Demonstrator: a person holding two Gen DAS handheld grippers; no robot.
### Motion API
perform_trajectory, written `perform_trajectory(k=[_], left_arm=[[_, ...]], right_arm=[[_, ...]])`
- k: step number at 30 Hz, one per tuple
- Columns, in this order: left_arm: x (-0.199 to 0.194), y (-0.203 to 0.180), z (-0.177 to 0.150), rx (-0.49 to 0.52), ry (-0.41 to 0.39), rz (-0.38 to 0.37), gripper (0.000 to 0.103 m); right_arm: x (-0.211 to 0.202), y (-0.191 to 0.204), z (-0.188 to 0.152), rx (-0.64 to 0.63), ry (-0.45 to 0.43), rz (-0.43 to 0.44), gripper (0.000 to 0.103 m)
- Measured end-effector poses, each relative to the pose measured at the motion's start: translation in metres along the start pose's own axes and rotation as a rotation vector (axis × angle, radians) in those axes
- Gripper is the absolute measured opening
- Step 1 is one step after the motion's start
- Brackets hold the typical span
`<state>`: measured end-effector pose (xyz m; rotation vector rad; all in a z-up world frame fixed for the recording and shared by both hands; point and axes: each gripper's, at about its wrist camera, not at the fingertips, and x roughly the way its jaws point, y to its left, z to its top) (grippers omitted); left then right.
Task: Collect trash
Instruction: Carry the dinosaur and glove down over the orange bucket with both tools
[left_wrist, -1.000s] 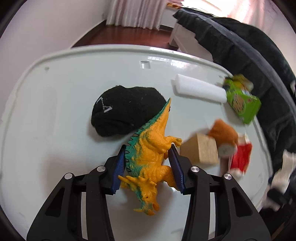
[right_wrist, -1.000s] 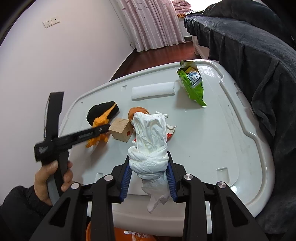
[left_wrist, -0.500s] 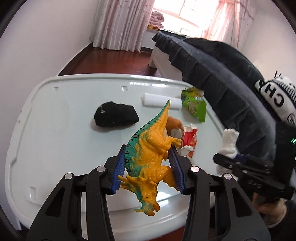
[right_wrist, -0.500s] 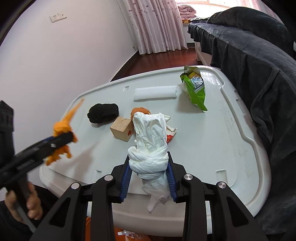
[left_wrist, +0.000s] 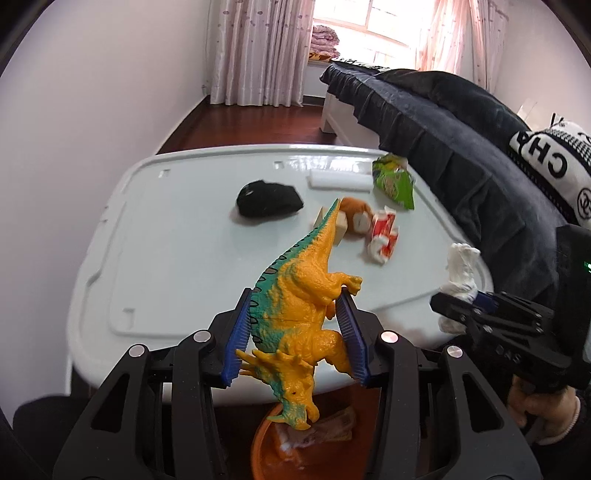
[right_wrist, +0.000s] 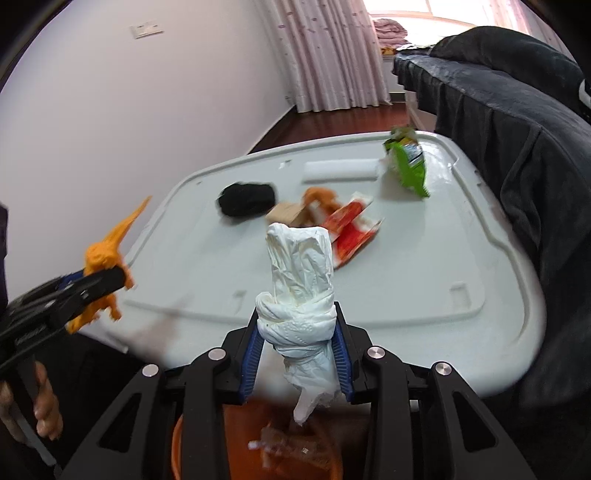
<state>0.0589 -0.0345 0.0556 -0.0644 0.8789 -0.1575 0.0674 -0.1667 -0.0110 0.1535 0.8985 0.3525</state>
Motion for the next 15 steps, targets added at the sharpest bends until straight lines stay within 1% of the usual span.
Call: perform_trajectory(k=[5, 7, 11, 15], left_arm=[[-0.013, 0.001, -0.023, 0.0, 0.012, 0.019, 0.044], [-0.016, 0.0, -0.032, 0.001, 0.016, 0.016, 0.044], [-0.018, -0.002, -0.052, 0.013, 0.048, 0.001, 0.044], [-0.018, -0.005, -0.072, 0.032, 0.086, -0.004, 0.044]], right_arm=[[-0.021, 0.023, -0.03, -0.019, 0.017, 0.019, 0.035], [-0.026, 0.03, -0.038, -0.026, 0.026, 0.027, 0.035], [-0.036, 0.046, -0.056, -0.053, 0.053, 0.027, 0.035], [-0.041, 0.057, -0.072, -0.099, 0.067, 0.008, 0.035]])
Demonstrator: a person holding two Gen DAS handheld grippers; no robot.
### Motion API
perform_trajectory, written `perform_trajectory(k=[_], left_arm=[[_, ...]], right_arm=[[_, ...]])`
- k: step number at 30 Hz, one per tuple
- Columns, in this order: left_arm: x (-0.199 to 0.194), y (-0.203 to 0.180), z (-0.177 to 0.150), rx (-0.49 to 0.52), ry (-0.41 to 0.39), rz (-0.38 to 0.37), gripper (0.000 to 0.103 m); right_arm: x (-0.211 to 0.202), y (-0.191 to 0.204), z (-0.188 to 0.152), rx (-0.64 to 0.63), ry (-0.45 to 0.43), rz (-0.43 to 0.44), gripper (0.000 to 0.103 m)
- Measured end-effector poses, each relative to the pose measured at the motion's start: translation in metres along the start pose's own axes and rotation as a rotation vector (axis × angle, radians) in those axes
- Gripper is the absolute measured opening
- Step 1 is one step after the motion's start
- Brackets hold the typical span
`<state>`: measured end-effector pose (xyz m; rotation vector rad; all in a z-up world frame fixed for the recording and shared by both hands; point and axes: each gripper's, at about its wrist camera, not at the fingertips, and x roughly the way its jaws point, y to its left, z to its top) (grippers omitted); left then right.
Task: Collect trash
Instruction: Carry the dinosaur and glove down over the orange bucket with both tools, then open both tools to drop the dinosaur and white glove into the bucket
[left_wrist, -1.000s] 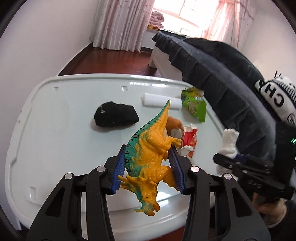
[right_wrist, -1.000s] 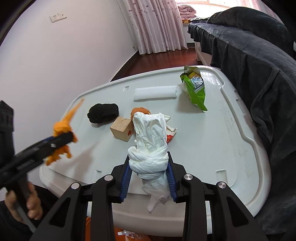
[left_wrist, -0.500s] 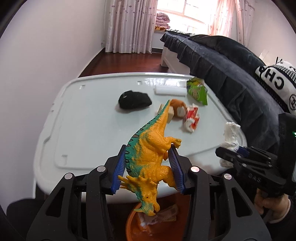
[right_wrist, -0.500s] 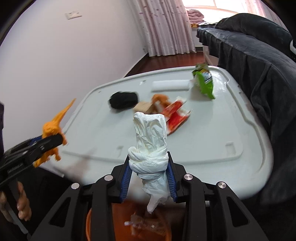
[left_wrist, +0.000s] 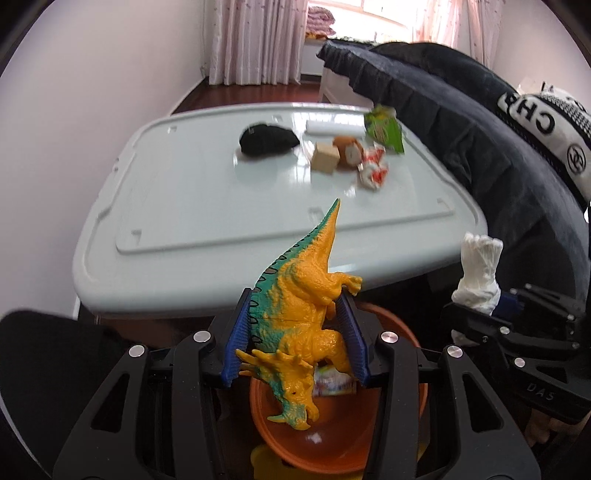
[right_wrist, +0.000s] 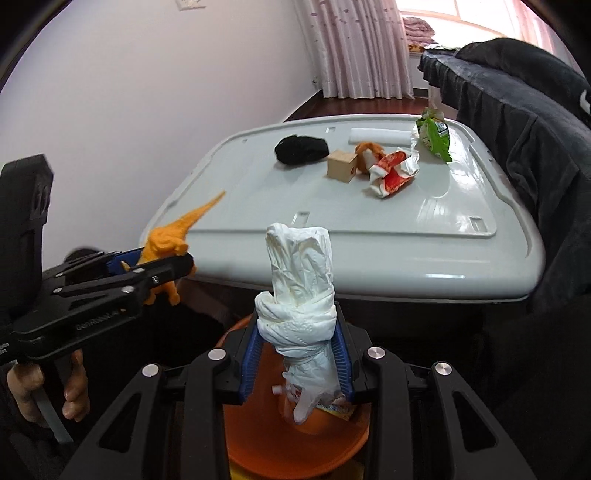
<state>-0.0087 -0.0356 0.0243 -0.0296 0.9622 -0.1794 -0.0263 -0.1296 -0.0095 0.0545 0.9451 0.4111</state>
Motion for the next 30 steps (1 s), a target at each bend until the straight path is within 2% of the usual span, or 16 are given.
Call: perform_trajectory(k=[8, 13, 24, 30], left_arm=[[0.006, -0.01, -0.034, 0.023, 0.101, -0.028, 0.044], [0.013, -0.016, -0.042, 0.049, 0.141, -0.03, 0.044], [0.058, -0.001, -0.055, -0.028, 0.342, -0.044, 0.045], [0.062, 0.003, -0.059, -0.048, 0.378, -0.042, 0.045]], right_arm=[[-0.003, 0.013, -0.015, -0.039, 0.023, -0.008, 0.035], [0.002, 0.014, -0.022, -0.046, 0.051, -0.012, 0.035], [0.041, -0.005, -0.031, 0.041, 0.21, -0.003, 0.035], [0.044, -0.006, -0.032, 0.049, 0.222, -0.001, 0.035]])
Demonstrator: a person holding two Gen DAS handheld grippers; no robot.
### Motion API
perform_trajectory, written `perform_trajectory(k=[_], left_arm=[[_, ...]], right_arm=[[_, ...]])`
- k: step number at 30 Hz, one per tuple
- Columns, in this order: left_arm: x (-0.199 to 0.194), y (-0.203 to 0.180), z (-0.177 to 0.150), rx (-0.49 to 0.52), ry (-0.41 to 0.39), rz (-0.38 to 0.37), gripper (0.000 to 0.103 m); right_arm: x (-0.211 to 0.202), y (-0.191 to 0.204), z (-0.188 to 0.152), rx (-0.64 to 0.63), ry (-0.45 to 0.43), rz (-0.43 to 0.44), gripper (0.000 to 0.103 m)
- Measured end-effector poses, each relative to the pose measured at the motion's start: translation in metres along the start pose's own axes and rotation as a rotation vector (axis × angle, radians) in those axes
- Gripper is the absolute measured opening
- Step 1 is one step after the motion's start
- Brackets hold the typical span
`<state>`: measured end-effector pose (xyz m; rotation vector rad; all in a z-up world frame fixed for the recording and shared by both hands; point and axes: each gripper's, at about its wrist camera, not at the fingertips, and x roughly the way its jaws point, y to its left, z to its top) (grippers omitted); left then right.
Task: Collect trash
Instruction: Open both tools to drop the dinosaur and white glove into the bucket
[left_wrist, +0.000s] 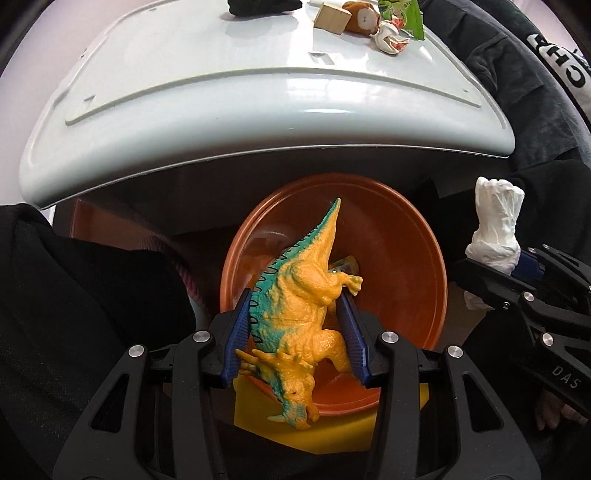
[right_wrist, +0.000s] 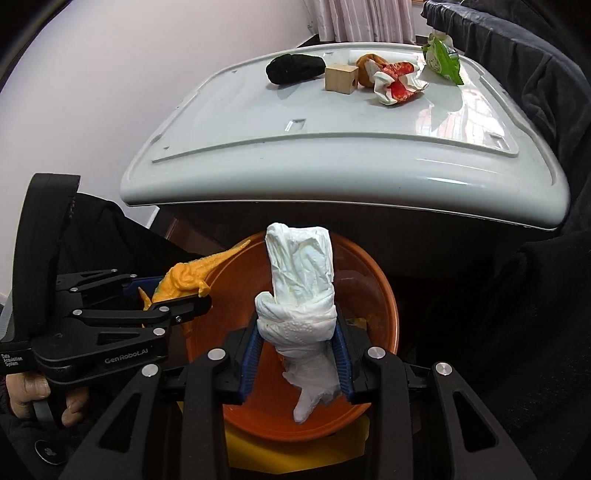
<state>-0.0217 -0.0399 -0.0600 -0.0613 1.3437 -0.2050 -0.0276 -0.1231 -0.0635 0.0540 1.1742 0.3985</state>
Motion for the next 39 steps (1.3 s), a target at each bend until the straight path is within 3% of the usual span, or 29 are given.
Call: perform_trajectory(k=[6, 7, 9, 10, 14, 28, 34, 39], left_arm=[[-0.001, -0.003, 0.001, 0.003, 0.0, 0.017, 0.045], [-0.001, -0.004, 0.003, 0.001, 0.0, 0.02, 0.045], [-0.001, -0.005, 0.004, -0.002, -0.001, 0.037, 0.047], [-0.003, -0.005, 0.004, -0.002, -0.007, 0.043, 0.048], [-0.011, -0.009, 0.005, 0.0, -0.048, 0.051, 0.061], [-0.016, 0.004, 0.006, -0.033, -0.056, 0.031, 0.061], [-0.035, 0.01, 0.019, -0.037, -0.138, 0.005, 0.07], [-0.05, 0.015, 0.043, -0.041, -0.241, 0.016, 0.074]], right_arm=[[-0.002, 0.0, 0.0, -0.001, -0.008, -0.004, 0.037], [-0.003, 0.0, 0.0, -0.001, -0.011, -0.004, 0.04], [-0.007, 0.0, 0.0, 0.002, -0.029, -0.018, 0.061], [-0.01, -0.001, 0.0, 0.007, -0.04, -0.021, 0.062], [-0.015, -0.008, 0.001, 0.041, -0.065, -0.024, 0.062], [-0.013, -0.016, 0.005, 0.076, -0.058, -0.013, 0.062], [-0.02, -0.031, 0.041, 0.106, -0.091, -0.006, 0.062], [-0.017, -0.063, 0.104, 0.22, -0.134, 0.018, 0.062]])
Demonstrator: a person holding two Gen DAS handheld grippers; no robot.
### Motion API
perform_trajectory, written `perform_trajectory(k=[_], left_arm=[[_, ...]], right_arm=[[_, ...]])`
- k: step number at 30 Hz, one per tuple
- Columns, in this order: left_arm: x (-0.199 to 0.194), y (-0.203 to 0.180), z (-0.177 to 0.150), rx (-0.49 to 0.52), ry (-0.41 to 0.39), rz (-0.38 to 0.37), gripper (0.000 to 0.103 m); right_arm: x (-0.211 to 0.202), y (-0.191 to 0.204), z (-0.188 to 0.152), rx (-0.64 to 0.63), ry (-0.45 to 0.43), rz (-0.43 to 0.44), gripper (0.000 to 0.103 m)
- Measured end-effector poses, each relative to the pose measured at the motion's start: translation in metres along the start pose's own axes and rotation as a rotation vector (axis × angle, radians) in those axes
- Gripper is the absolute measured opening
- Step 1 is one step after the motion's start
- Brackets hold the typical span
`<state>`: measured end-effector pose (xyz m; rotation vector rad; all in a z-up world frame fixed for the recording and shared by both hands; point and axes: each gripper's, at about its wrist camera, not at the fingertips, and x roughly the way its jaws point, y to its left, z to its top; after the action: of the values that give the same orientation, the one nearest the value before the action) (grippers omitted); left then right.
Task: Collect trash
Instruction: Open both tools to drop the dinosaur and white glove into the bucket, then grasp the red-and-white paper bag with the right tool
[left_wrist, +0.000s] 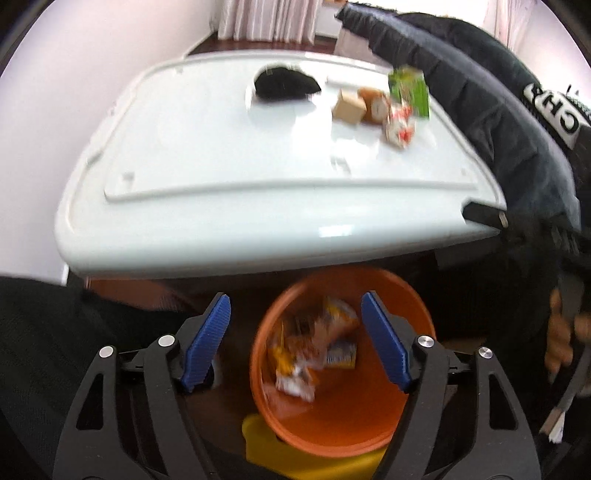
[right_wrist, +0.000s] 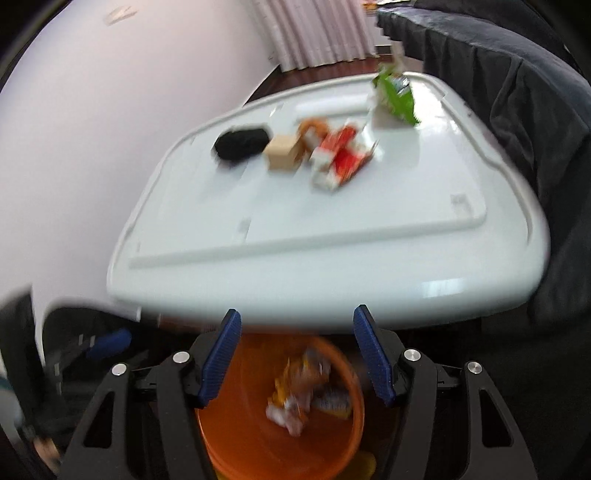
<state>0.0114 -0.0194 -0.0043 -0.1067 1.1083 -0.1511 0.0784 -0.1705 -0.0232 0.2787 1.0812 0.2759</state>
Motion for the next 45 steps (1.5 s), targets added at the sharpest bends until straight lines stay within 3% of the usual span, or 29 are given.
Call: perform_trajectory(k=[5, 11, 16, 23, 25, 27, 35, 40, 45], left_arm=[[0.0, 0.011, 0.016, -0.043, -0.077, 0.0, 0.074], [0.009, 0.019, 0.008, -0.047, -0.086, -0.008, 0.074], [0.013, 0.027, 0.004, -0.077, -0.082, -0.04, 0.074], [0.012, 0.032, 0.002, -0.092, -0.092, -0.059, 0.074], [0.012, 0.033, 0.001, -0.092, -0.094, -0.057, 0.074], [0.011, 0.033, 0.001, -0.093, -0.098, -0.058, 0.074], [0.013, 0.029, 0.001, -0.077, -0.093, -0.056, 0.074], [0.016, 0.02, 0.011, -0.049, -0.069, -0.054, 0.074], [0.027, 0.006, 0.059, 0.055, -0.068, -0.049, 0.074]], right_arm=[[0.026, -0.018, 0.061, 0.194, -0.014, 0.051, 0.062], [0.055, -0.023, 0.105, 0.281, -0.018, -0.007, 0.062], [0.077, -0.026, 0.123, 0.284, 0.04, -0.114, 0.056], [0.114, -0.02, 0.13, 0.235, 0.123, -0.21, 0.05], [0.119, -0.012, 0.133, 0.161, 0.111, -0.276, 0.034], [0.119, -0.01, 0.131, 0.124, 0.099, -0.286, 0.029], [0.085, -0.033, 0.11, 0.089, 0.092, -0.208, 0.028], [0.038, -0.043, 0.086, 0.005, 0.026, -0.152, 0.028], [0.022, -0.053, 0.064, -0.005, -0.032, -0.126, 0.028]])
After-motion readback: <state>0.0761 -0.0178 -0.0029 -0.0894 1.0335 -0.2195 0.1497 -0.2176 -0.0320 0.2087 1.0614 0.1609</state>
